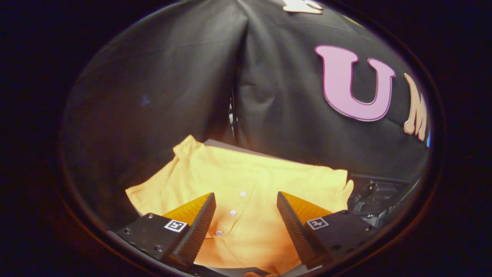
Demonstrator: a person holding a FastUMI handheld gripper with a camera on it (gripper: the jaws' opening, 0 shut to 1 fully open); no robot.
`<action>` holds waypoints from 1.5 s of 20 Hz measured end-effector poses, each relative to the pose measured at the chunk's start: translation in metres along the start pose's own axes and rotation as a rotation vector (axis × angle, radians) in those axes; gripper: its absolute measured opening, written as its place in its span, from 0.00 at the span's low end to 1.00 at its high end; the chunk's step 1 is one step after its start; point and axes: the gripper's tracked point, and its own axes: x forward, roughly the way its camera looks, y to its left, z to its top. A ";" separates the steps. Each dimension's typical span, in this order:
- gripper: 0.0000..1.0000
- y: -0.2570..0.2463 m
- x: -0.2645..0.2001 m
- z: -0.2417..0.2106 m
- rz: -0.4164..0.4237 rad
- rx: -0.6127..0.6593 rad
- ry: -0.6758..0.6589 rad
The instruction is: Put the clothes into the washing machine and then close the washing machine lid.
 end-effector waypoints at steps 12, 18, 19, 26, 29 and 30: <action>0.27 0.008 0.008 -0.015 0.031 0.004 0.051; 0.03 0.005 0.001 -0.012 0.048 0.082 0.022; 0.03 0.002 -0.003 -0.008 0.047 0.089 0.009; 0.02 -0.022 -0.046 0.029 -0.069 0.141 -0.122; 0.02 -0.034 -0.093 0.072 -0.170 0.147 -0.178; 0.02 -0.039 -0.107 0.084 -0.208 0.150 -0.190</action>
